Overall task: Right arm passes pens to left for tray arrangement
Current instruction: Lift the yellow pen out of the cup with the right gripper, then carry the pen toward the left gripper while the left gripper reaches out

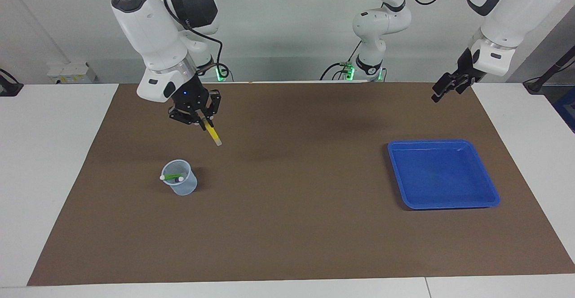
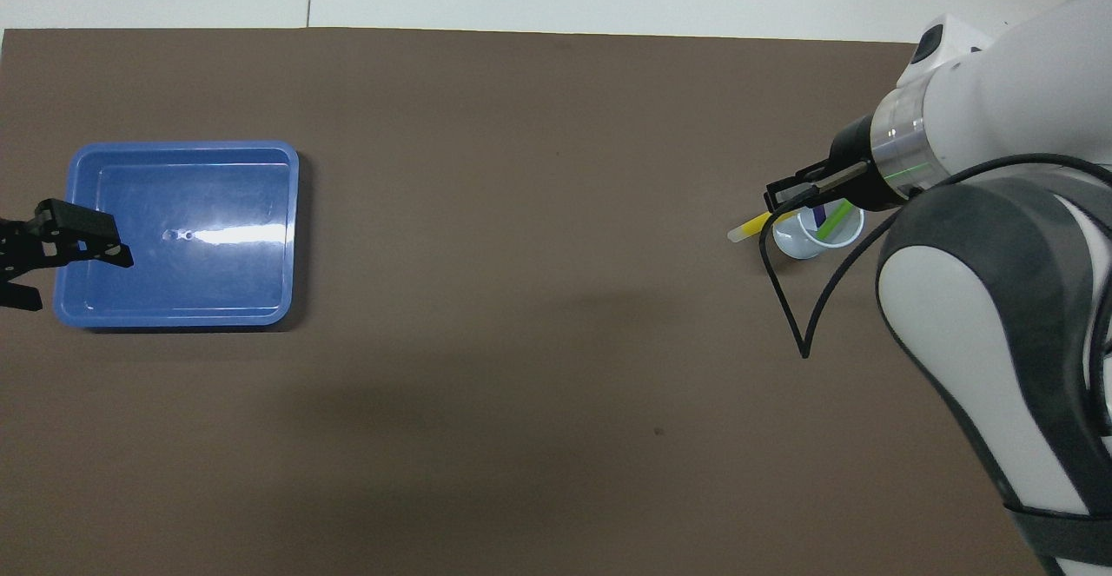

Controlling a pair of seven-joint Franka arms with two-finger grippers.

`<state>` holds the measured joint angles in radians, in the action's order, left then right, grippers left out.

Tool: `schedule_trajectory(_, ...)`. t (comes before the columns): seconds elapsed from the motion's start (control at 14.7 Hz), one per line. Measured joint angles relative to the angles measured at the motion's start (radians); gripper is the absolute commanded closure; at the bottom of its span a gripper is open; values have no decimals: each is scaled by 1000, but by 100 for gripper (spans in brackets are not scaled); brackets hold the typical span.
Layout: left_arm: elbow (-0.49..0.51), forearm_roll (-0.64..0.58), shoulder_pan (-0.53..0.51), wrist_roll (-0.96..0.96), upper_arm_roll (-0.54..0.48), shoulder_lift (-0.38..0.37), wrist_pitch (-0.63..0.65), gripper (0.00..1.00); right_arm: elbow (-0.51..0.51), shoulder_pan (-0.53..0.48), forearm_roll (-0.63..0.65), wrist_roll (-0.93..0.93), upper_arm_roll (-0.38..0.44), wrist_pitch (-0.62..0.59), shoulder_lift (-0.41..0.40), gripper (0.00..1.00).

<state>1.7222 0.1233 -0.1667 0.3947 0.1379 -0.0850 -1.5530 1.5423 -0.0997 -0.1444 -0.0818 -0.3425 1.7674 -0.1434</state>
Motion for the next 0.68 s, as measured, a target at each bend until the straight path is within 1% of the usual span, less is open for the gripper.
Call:
schedule_trajectory(0.14,2,55,0,121,0,-8,26,0,1,11,-48,74,-4,21,0,100)
schedule_trajectory(0.27,9,125,0,219,1,-12,34,0,2,44,-83,174,-7,51,-1,100)
schedule_trajectory(0.48,42,284,0,434,1,-24,30,0,7,97,-153,339,-12,108,-1,100)
schedule_trajectory(0.68,94,455,0,634,1,-47,-30,0,11,148,-185,486,-14,158,-1,100)
